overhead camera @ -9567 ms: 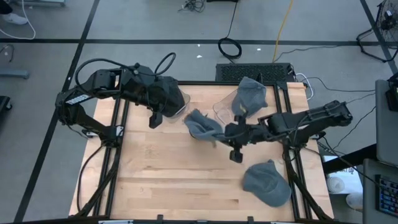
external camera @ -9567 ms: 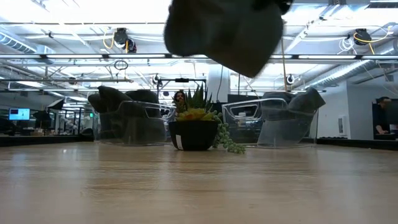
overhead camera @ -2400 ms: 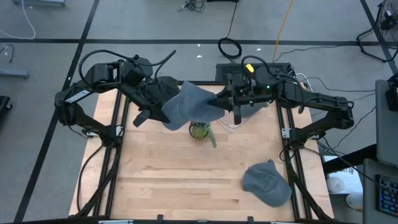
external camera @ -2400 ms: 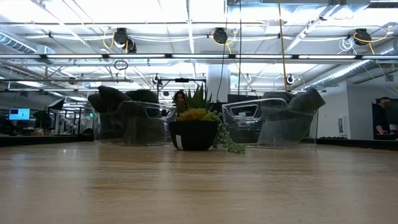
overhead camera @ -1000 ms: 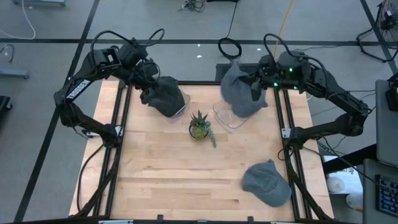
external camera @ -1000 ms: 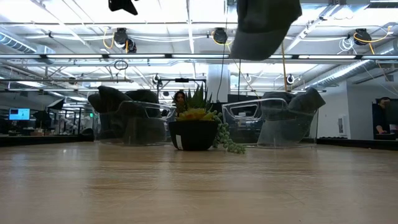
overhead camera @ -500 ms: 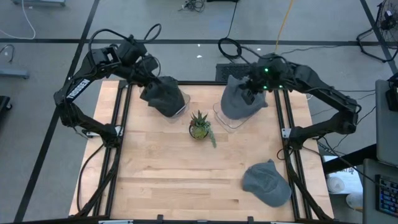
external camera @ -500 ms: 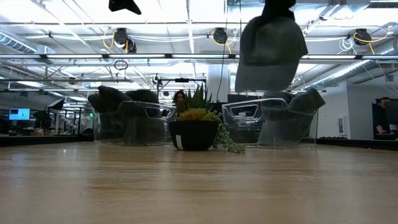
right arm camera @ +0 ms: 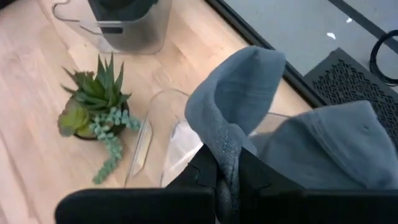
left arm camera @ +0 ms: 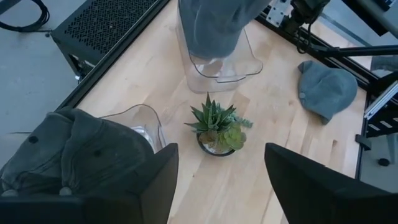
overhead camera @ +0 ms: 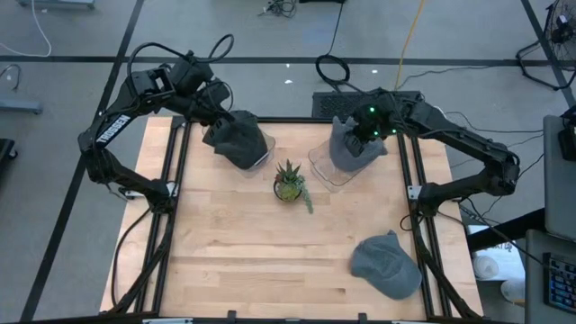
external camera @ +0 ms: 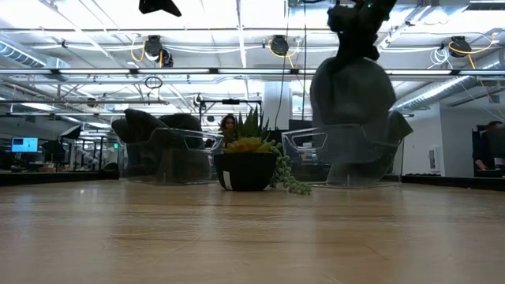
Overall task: Pick & Place hat
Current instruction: Put the top blue cap into the right transparent bin, then put the blue cap into the right transparent bin
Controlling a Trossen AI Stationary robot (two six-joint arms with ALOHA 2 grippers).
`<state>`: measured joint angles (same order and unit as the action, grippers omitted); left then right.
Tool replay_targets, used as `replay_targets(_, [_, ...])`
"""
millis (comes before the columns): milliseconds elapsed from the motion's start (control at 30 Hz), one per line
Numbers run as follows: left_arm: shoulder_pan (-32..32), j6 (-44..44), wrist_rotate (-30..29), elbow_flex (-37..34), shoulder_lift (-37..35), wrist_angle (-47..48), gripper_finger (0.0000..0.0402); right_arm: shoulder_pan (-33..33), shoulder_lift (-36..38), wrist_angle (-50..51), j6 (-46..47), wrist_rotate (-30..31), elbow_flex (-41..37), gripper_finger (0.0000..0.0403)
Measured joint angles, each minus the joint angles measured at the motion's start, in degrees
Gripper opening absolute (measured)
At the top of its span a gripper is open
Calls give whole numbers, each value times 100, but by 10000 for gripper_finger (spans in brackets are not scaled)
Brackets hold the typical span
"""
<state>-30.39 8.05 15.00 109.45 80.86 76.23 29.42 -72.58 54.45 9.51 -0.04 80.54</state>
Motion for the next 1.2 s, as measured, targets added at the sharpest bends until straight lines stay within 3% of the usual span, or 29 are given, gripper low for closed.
replay_targets(200, [28,-28,2,0,0,2,253,314,0,-794,82,-378,-503,4])
replay_targets(733, [90,-92,3,0,4,24,253,1336,-2,-1082,72,-453,-1727,15])
replay_targets(933, [90,-190,-2,0,4,24,253,1429,-2,-1072,-122,-460,-1889,80])
replay_targets(1200, [90,-236,0,0,4,26,253,1432,175,-1014,-197,-425,-1747,219])
